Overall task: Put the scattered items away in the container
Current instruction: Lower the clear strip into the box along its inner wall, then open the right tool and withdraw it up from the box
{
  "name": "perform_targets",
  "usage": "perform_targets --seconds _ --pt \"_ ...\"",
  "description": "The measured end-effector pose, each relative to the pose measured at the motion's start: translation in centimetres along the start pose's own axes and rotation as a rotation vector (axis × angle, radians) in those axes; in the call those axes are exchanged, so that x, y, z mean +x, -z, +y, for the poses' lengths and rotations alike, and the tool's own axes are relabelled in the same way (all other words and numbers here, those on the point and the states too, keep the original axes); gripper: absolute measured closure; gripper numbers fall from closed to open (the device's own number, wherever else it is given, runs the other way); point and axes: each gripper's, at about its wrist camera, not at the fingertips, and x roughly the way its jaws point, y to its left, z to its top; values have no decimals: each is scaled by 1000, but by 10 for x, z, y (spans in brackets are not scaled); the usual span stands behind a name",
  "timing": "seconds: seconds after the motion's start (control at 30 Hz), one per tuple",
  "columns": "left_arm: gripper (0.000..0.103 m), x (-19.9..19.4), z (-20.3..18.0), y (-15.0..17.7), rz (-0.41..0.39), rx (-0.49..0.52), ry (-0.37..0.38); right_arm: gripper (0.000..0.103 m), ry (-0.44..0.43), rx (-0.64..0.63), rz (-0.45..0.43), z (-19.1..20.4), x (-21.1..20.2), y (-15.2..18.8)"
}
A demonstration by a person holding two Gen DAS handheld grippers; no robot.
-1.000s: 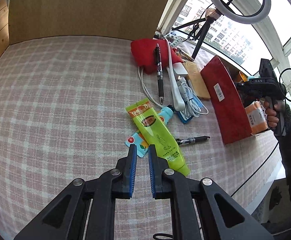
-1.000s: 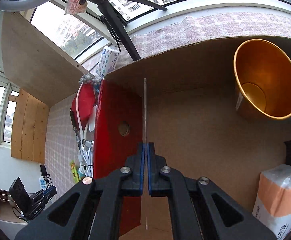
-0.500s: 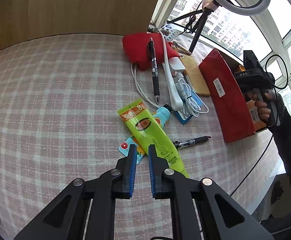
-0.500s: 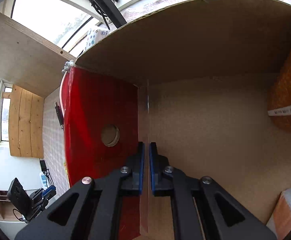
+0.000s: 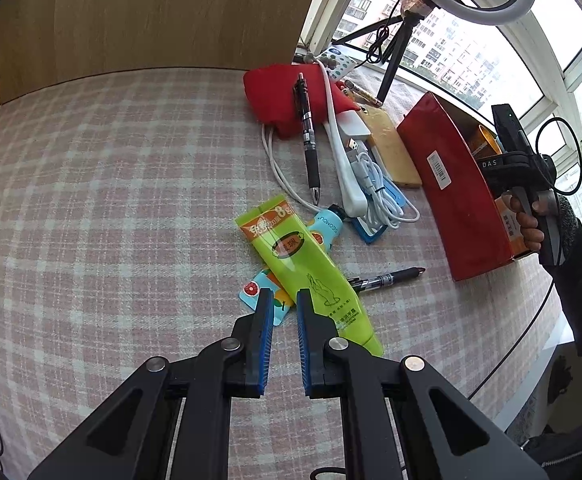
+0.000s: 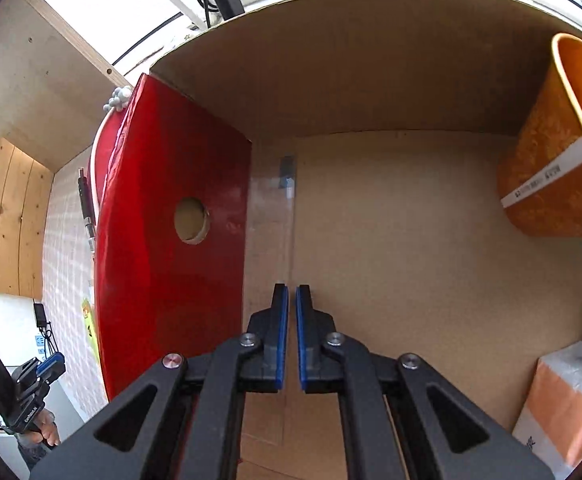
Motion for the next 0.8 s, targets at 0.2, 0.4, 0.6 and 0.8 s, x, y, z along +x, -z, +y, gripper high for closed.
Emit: perform_targets --seconds 0.2,0.4,0.6,0.8 --pt "94 1 -1 -1 -1 6 -2 98 16 -11 -30 6 -1 4" --pt "94 2 0 0 0 2 1 98 24 -25 -41 10 2 10" --pt "94 3 -6 -2 -1 16 4 97 34 -43 -47 16 3 19" --pt "94 -6 -16 -9 -20 60 2 83 110 -72 -174 37 -32 46"
